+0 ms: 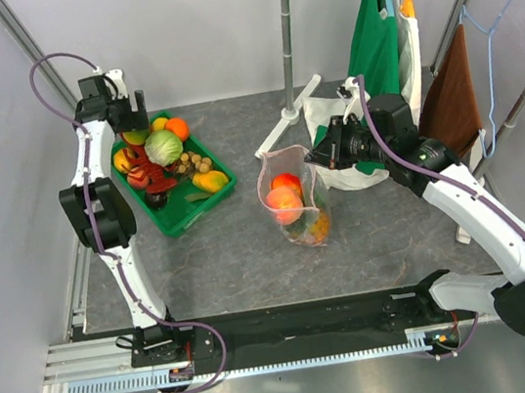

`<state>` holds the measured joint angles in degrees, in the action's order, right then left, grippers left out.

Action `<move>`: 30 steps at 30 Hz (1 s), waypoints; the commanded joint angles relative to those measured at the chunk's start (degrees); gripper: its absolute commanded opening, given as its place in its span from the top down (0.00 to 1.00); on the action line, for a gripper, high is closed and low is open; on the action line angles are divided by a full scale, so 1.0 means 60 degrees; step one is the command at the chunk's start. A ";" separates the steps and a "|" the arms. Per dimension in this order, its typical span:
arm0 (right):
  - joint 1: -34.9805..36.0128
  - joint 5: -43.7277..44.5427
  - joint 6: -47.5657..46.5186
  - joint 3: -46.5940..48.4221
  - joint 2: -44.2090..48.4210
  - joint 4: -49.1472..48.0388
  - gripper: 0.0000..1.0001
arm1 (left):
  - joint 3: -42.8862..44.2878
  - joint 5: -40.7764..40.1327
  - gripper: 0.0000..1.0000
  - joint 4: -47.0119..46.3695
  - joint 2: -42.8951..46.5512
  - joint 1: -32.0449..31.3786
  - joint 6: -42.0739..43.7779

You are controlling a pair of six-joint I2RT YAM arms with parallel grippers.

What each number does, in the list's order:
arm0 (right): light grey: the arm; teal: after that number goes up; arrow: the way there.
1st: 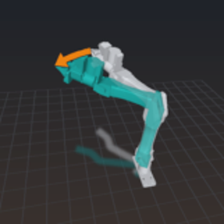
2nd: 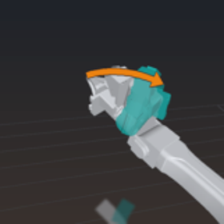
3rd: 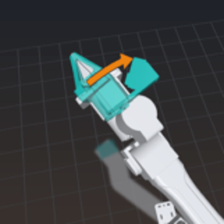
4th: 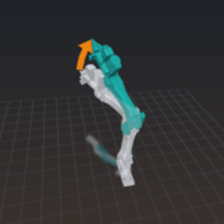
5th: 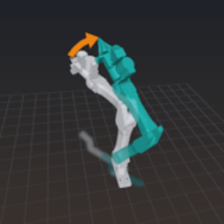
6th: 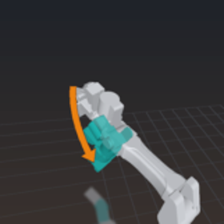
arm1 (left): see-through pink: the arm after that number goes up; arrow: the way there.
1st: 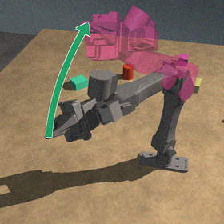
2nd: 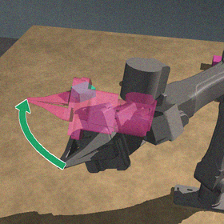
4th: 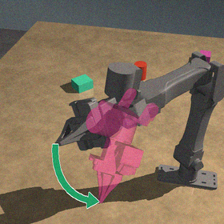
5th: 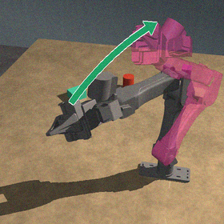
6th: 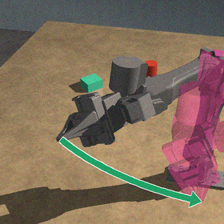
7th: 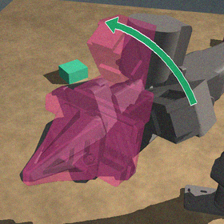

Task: Place the food in the zip-top bag and seal the zipper
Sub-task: Pick up the fake fruit from the bin.

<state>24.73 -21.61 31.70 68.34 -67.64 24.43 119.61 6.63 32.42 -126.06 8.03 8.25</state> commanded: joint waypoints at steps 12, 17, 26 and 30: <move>-0.0035 -0.0002 -0.0040 0.0066 -0.0109 -0.0218 1.00 | 0.0309 0.0110 0.03 0.0089 -0.0625 0.0024 -0.0057; -0.0050 -0.0046 -0.0055 0.0080 -0.0153 -0.0262 1.00 | 0.0353 -0.0007 0.02 0.0162 -0.0684 0.0024 -0.0042; -0.0049 -0.0017 -0.0055 0.0110 -0.0153 -0.0277 1.00 | 0.0514 0.0066 0.23 0.0148 -0.0407 0.0024 -0.0159; -0.0035 -0.0017 -0.0069 0.0080 -0.0124 -0.0277 1.00 | 0.0514 -0.0153 0.30 0.0177 -0.0041 0.0023 -0.0116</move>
<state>24.73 -21.65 31.70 68.34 -68.42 24.38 120.07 6.55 33.74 -129.73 8.01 8.14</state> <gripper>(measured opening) 0.007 0.804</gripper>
